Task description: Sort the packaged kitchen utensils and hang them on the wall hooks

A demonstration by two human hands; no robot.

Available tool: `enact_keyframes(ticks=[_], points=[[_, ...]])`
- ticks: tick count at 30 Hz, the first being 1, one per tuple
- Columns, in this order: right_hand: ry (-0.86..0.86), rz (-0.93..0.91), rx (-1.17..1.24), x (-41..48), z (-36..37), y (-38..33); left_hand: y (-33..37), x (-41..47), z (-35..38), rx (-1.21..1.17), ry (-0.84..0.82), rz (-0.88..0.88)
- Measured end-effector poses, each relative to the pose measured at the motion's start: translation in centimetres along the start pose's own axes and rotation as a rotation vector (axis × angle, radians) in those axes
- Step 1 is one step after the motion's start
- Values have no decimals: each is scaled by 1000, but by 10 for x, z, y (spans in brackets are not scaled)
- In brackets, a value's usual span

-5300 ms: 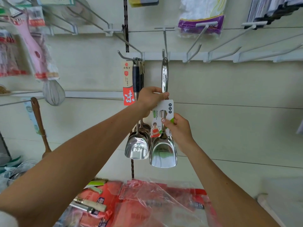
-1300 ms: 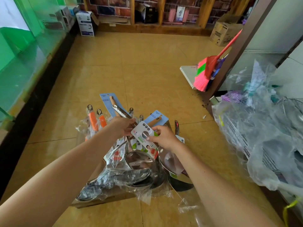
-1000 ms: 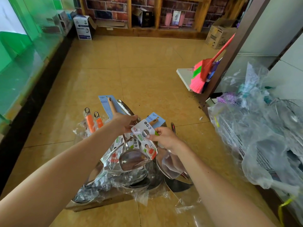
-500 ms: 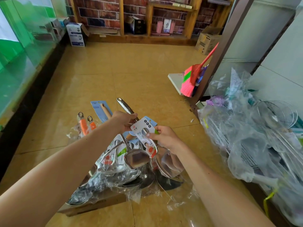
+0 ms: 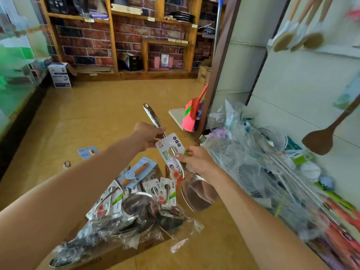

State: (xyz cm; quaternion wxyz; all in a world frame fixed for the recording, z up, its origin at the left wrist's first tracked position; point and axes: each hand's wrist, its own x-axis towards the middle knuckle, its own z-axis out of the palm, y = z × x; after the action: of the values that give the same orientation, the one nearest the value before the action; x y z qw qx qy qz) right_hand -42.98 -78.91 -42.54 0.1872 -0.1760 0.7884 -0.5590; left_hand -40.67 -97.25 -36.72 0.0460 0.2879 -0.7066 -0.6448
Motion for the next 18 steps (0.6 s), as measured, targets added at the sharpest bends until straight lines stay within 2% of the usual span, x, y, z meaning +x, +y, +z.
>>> enact_keyframes(ticks=[8, 18], points=[[195, -135, 45, -84, -99, -48, 88, -71, 81, 30, -178, 254], [585, -239, 21, -218, -233, -66, 172, -206, 223, 34, -509, 515]])
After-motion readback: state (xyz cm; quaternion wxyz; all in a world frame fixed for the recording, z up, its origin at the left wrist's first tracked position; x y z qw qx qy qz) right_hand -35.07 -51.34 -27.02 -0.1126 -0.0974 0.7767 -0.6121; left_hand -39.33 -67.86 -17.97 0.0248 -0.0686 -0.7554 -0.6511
